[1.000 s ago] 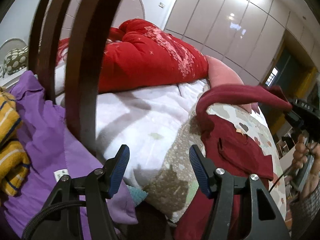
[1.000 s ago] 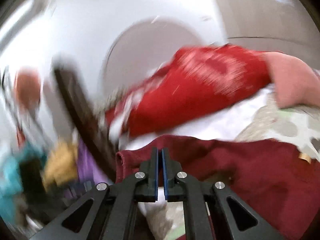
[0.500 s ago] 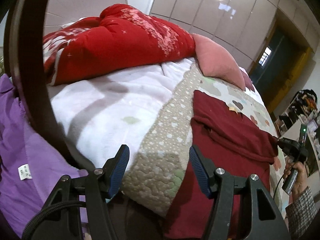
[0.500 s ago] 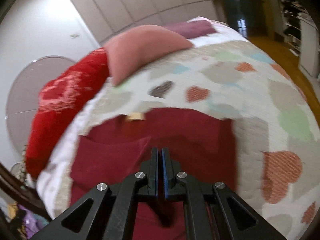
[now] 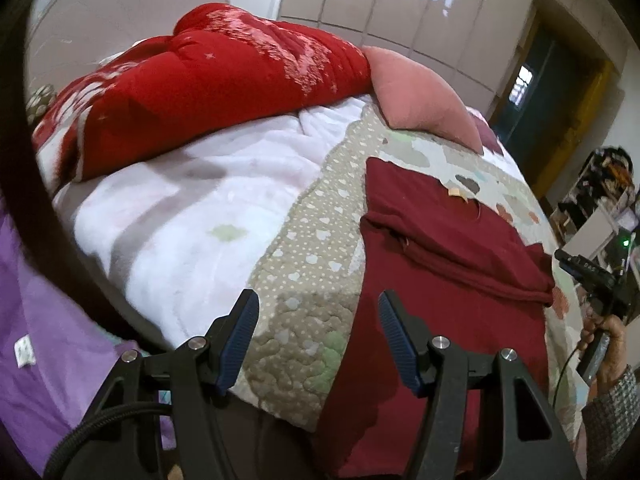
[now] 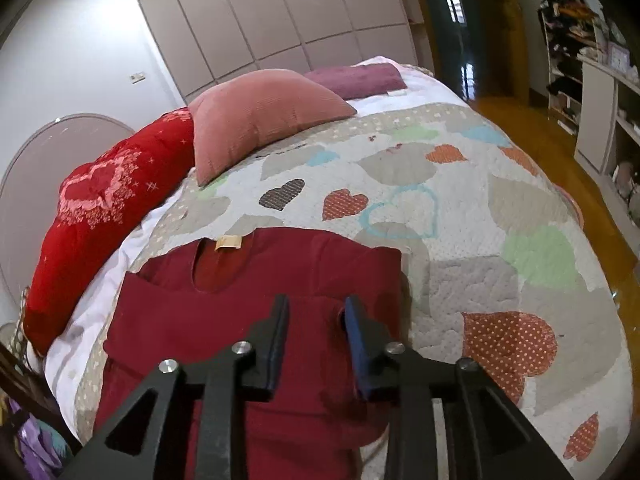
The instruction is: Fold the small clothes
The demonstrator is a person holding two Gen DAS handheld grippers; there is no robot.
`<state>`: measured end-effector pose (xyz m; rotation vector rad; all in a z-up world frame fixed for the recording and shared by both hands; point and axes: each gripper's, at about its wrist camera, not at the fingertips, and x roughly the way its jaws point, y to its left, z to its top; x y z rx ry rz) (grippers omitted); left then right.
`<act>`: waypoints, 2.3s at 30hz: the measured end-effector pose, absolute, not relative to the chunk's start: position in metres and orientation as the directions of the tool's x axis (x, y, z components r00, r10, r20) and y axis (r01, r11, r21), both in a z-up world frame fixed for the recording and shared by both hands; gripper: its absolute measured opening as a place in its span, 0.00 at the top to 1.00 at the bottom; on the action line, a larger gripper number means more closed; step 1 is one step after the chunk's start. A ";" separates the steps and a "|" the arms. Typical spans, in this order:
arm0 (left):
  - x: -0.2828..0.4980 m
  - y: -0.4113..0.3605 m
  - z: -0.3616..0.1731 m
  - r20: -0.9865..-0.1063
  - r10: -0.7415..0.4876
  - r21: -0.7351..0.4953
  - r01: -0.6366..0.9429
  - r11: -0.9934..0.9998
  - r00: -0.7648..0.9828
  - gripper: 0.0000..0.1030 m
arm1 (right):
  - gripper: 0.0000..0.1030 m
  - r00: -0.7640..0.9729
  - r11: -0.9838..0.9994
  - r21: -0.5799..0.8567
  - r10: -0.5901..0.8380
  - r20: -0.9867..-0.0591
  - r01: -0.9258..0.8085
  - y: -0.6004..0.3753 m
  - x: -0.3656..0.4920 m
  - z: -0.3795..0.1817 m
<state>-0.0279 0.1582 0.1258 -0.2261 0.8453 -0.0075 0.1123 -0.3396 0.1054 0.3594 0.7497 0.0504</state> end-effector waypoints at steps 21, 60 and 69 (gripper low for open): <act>0.228 0.054 0.035 -0.864 -0.140 -0.075 0.152 0.986 0.483 0.31 | 0.31 0.693 0.857 0.493 0.264 -0.671 0.150 -0.386 0.127 0.050; 0.220 0.088 0.053 -0.850 -0.177 -0.176 0.049 0.983 0.496 0.76 | 0.52 0.677 0.828 0.522 0.267 -0.686 0.203 -0.413 0.166 0.046; 0.138 0.098 0.027 -0.854 -0.258 -0.266 0.046 0.963 0.452 0.63 | 0.52 0.650 0.829 0.536 0.321 -0.689 0.159 -0.389 0.094 0.037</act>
